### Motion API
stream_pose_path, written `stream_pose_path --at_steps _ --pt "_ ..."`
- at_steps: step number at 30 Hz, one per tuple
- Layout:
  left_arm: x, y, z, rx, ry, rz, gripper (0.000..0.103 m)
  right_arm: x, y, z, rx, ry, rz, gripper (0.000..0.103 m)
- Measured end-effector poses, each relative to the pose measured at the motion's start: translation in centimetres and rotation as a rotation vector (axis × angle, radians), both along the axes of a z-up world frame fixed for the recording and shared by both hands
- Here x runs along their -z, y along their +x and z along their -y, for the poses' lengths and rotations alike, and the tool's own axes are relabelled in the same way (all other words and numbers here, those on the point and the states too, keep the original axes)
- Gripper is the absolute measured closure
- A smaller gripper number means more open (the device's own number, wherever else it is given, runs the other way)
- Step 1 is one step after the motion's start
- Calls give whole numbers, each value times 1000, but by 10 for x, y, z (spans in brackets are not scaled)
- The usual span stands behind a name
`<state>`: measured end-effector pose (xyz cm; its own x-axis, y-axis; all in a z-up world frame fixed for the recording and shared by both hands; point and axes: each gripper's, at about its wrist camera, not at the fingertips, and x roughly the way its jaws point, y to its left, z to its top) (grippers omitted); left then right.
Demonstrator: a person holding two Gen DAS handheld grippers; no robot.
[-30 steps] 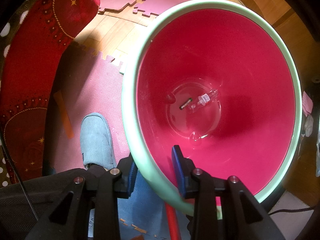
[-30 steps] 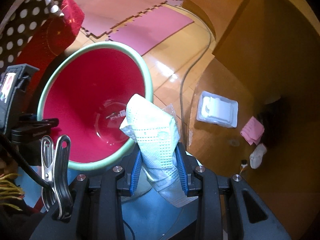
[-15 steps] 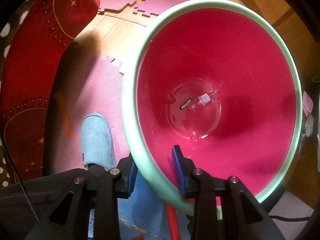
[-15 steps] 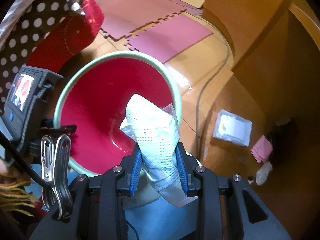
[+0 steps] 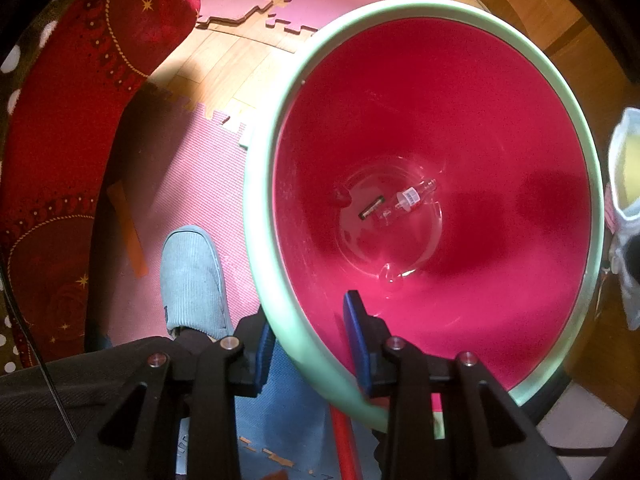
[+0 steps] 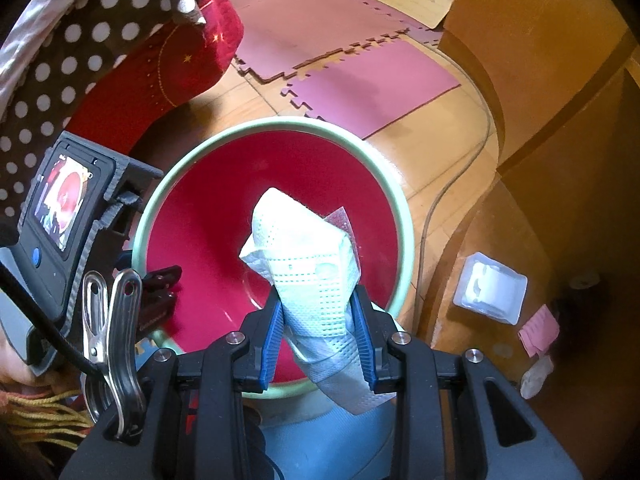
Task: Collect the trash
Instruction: 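Carry the mask with the right tool over the red bucket, then open the right tool to drop the mask into the bucket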
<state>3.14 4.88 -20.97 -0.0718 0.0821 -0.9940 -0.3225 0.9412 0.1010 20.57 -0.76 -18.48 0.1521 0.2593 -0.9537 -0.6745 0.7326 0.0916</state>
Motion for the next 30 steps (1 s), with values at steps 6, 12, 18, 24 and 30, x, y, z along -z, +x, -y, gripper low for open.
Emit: stream_pose_path --at_steps 6,12,18,24,30 --pt "0 0 0 0 0 -1 69 8 2 -9 -13 3 -23 70" --pt "0 0 0 -1 0 -1 69 18 3 -18 -18 13 -47 70" --pt "0 0 0 1 1 -1 69 21 4 -23 -22 15 -55 70" --pt "0 0 0 1 1 0 69 26 5 -24 -26 17 -61 70" --pt "0 0 -1 0 1 -1 69 31 9 -24 -20 17 -65 69"
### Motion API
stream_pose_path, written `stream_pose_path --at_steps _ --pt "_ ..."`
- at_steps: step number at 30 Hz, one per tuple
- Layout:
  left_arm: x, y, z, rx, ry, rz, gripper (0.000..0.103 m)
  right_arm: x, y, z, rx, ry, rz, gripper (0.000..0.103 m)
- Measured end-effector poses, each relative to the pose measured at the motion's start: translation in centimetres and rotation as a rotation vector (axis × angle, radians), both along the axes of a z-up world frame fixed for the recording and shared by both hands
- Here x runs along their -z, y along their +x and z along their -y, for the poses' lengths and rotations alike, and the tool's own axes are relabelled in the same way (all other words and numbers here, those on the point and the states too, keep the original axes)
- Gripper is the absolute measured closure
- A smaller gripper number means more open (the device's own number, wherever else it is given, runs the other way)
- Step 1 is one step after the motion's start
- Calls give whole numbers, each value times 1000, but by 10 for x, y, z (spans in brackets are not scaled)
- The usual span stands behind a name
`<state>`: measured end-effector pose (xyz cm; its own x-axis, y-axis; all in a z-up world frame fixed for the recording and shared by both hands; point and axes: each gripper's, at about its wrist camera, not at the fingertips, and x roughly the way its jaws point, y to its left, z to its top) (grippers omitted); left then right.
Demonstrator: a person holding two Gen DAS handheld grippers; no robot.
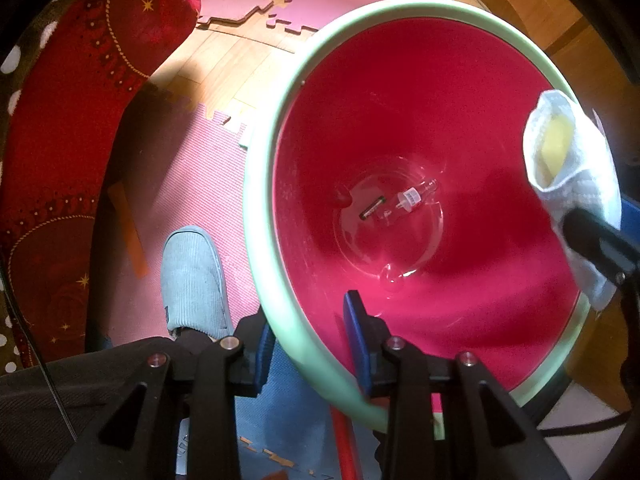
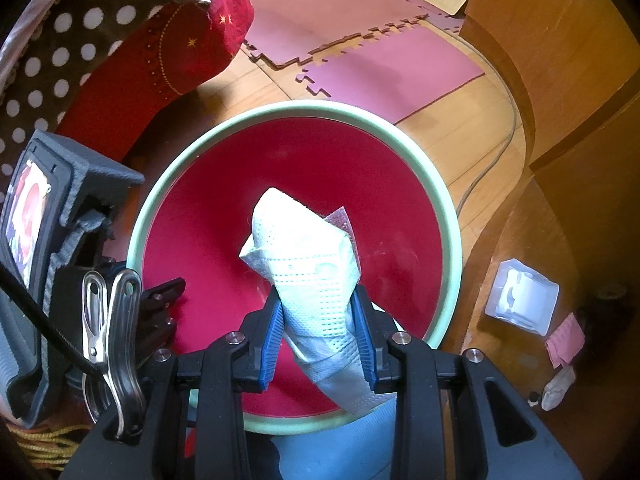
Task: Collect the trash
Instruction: 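Open the right tool to drop the mask into the bucket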
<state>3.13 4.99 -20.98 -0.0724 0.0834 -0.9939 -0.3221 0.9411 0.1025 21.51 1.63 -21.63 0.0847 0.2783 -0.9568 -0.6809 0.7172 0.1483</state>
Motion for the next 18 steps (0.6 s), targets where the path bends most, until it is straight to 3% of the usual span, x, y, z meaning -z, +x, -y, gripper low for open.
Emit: stream_pose_path --at_steps 5,18 --pt "0 0 0 0 0 0 69 3 0 -1 -4 1 12 68" --pt "0 0 -2 -3 -3 1 69 -2 2 0 -6 2 62 46"
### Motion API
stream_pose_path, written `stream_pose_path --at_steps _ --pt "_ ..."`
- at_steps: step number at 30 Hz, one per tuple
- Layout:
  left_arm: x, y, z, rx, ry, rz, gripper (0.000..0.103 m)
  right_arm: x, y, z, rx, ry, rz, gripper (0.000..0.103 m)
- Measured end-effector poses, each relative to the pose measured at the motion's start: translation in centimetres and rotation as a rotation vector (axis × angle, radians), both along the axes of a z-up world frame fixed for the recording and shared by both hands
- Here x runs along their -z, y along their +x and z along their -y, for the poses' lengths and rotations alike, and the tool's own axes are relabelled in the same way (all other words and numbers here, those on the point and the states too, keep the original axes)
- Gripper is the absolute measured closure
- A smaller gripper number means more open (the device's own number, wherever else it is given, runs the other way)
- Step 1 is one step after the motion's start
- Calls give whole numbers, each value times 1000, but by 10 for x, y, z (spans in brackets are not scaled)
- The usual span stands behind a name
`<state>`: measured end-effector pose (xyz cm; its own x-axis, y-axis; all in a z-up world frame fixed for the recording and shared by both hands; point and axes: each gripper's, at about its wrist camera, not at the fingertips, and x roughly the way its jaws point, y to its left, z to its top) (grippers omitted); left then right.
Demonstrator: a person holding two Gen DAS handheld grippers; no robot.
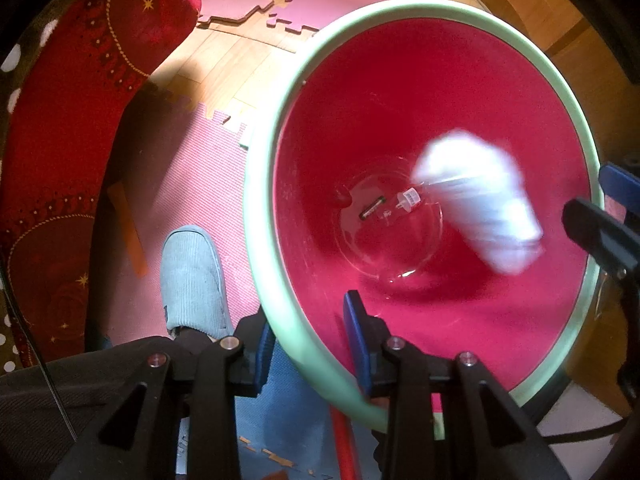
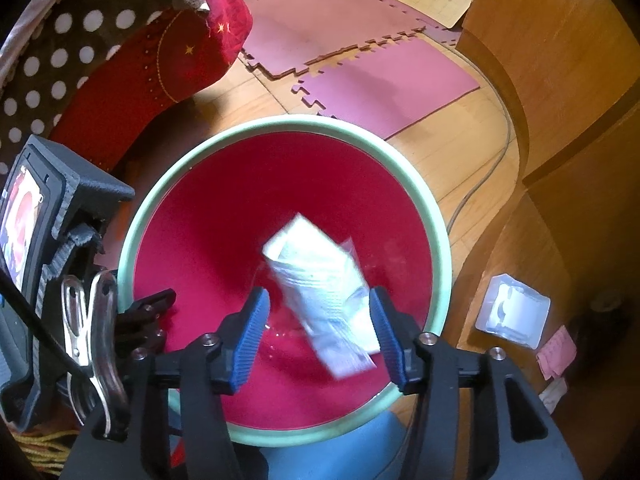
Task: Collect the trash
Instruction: 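Open the right tool to drop the mask into the bucket, then move the open right tool back toward the shelf trash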
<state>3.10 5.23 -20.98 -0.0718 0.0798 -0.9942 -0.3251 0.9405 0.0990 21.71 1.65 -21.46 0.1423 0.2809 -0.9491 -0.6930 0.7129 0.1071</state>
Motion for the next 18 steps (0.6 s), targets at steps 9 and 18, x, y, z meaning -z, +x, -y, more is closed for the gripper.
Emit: stream_pose_path --at_steps 9,18 --pt "1 0 1 3 3 0 69 -4 2 3 6 -4 18 40" --pt "1 0 1 4 4 0 69 -4 1 5 13 -12 22 40"
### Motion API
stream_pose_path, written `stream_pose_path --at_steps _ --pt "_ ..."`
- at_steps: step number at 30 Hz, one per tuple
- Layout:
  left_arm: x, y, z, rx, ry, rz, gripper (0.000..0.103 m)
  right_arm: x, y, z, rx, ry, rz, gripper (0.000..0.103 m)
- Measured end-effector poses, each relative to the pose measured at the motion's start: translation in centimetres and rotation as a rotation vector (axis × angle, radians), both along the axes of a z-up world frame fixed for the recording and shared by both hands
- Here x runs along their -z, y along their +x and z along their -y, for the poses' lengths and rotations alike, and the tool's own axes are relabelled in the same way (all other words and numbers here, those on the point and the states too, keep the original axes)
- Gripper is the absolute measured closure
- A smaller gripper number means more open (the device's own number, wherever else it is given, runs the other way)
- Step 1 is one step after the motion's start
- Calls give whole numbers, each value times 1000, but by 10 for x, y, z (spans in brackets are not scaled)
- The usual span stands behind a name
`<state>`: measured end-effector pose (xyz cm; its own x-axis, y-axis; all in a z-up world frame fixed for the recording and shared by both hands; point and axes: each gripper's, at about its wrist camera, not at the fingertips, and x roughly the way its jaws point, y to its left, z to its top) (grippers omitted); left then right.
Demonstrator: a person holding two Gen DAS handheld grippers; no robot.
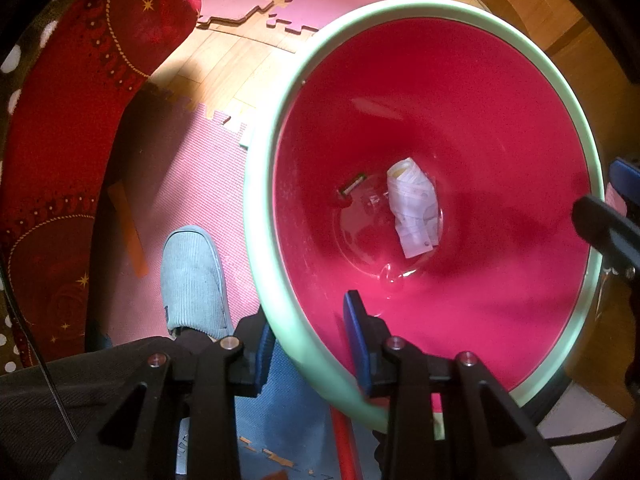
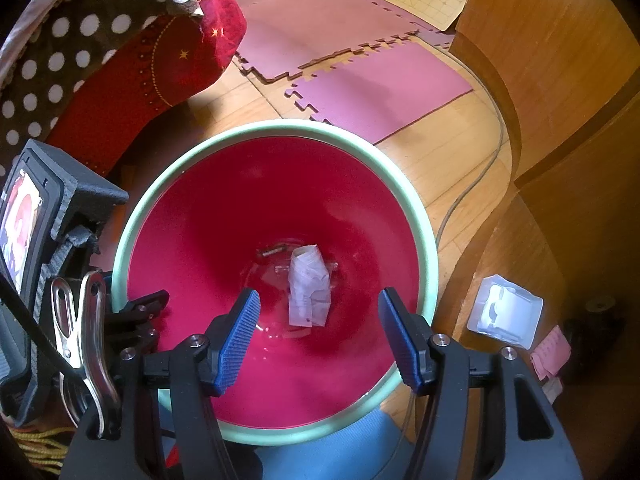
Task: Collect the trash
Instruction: 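Move the open right tool back toward the shelf trash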
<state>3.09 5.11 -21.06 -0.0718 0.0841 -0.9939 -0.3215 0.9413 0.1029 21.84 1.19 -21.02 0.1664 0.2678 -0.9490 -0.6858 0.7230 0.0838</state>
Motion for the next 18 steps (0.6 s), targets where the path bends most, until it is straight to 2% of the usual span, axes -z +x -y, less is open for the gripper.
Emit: stream_pose_path --at_steps 18 --pt "0 -1 1 0 2 0 69 -7 1 11 31 -3 13 40"
